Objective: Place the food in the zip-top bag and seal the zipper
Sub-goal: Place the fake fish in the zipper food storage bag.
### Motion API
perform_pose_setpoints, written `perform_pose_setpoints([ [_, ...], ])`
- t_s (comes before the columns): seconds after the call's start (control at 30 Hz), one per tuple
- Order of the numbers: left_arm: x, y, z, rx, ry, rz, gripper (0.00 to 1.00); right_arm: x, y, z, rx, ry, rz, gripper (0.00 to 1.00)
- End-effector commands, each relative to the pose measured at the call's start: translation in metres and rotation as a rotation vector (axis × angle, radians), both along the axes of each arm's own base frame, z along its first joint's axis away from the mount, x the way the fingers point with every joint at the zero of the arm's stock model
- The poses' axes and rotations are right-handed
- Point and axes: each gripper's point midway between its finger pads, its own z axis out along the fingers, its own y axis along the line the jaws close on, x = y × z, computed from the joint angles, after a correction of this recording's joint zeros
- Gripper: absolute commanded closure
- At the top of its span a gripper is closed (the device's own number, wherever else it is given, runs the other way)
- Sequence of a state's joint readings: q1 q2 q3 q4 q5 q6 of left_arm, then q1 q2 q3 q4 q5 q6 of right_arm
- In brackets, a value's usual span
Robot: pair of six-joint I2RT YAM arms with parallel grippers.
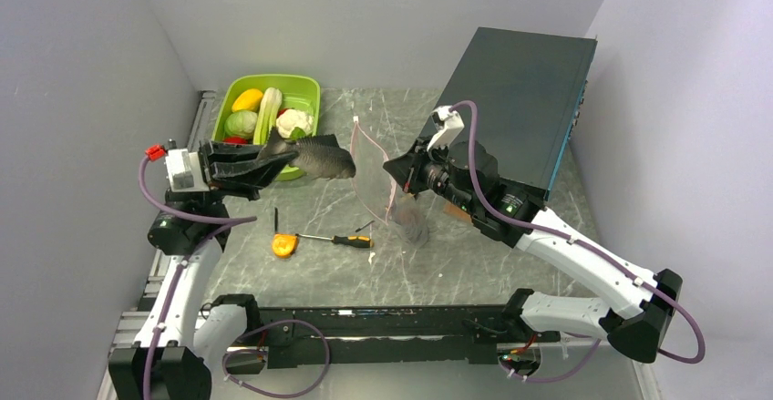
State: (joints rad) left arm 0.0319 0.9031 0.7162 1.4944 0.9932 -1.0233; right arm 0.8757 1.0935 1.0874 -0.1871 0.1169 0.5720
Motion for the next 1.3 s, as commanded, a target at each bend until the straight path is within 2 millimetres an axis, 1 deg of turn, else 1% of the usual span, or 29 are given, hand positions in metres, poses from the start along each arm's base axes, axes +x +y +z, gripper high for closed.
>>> perform_pose_setpoints([
  [0.0,-0.008,-0.007,0.004,-0.038,-0.077,-0.011,1.00,-0.001,0.005,0.020,0.051,-0.018,0.022,1.00],
  [0.17,-0.001,-0.018,-0.007,-0.027,-0.071,-0.020,1.00,-0.004,0.009,0.025,0.073,-0.017,0.038,1.00],
  [0.4,0.021,-0.031,-0.027,0.019,-0.033,0.048,1.00,-0.005,0.009,0.032,0.093,-0.027,0.042,1.00],
  [0.67,0.041,-0.038,-0.044,0.059,0.013,0.123,1.00,-0.004,0.008,0.036,0.098,-0.038,0.036,1.00],
  [0.7,0.043,-0.038,-0.045,0.063,0.019,0.125,0.96,-0.004,0.008,0.037,0.100,-0.041,0.036,1.00],
  [0.77,0.047,-0.040,-0.049,0.076,0.037,0.127,0.73,-0.003,0.008,0.038,0.100,-0.045,0.034,1.00],
  [0.8,0.050,-0.040,-0.050,0.072,0.052,0.135,0.54,-0.003,0.008,0.039,0.098,-0.048,0.033,1.00],
  [0.87,0.052,-0.040,-0.053,0.067,0.060,0.152,0.26,-0.002,0.007,0.041,0.099,-0.051,0.029,1.00],
  [0.9,0.054,-0.039,-0.054,0.068,0.064,0.163,0.15,-0.002,0.007,0.041,0.100,-0.051,0.026,1.00],
  [0.93,0.055,-0.039,-0.055,0.073,0.066,0.174,0.10,-0.002,0.007,0.041,0.100,-0.053,0.026,1.00],
  [1.1,0.055,-0.035,-0.052,0.075,0.059,0.209,0.06,-0.002,0.008,0.040,0.098,-0.050,0.028,1.00],
  [1.27,0.055,-0.037,-0.050,0.084,0.069,0.197,0.08,0.001,0.010,0.037,0.089,-0.042,0.024,1.00],
])
